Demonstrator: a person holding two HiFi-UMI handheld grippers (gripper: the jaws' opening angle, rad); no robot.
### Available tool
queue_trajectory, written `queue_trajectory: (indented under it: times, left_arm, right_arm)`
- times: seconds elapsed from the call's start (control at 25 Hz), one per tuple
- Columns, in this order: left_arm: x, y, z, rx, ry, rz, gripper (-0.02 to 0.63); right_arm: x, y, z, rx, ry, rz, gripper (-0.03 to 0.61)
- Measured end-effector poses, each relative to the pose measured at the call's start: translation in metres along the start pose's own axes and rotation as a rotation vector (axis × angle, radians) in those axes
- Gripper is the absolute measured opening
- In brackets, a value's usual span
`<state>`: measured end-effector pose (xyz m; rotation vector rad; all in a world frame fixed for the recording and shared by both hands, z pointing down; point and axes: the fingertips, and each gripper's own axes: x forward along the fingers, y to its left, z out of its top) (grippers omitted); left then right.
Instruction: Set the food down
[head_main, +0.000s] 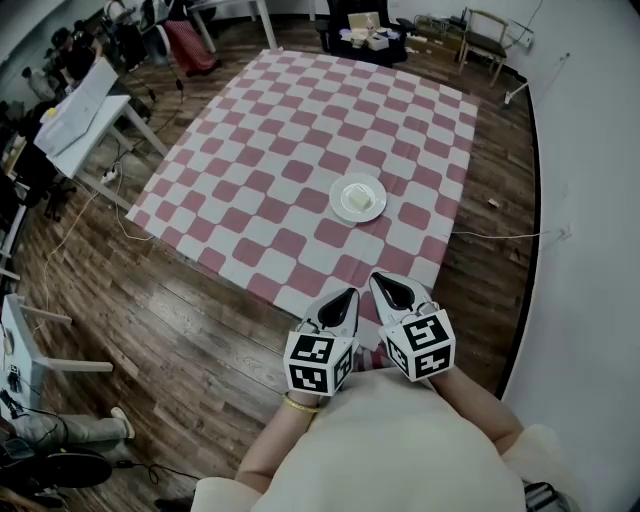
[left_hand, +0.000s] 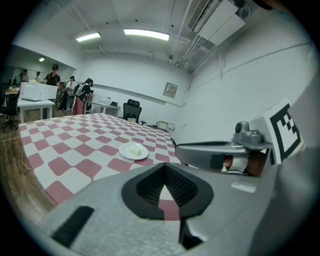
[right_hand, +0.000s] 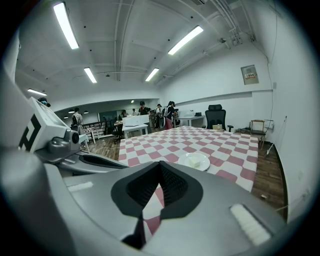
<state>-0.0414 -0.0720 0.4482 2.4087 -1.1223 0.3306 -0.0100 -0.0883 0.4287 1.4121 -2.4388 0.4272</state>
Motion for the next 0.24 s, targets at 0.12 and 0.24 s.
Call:
queue_trajectory:
  times: [0.12,0.24]
  left_arm:
    - [0.0001,0.0001,-0.0004,-0.004,0.004,-0.004,0.0]
    - [0.0004,0.0,-0.0007,-0.006,0.004,-0.007,0.0]
  right_arm:
    - [0.0001,0.0008,-0.0012,0.001,0.005,-0.002,0.005]
    - [0.0002,0.0009,-0.0027,0.002,0.007,-0.003,0.005]
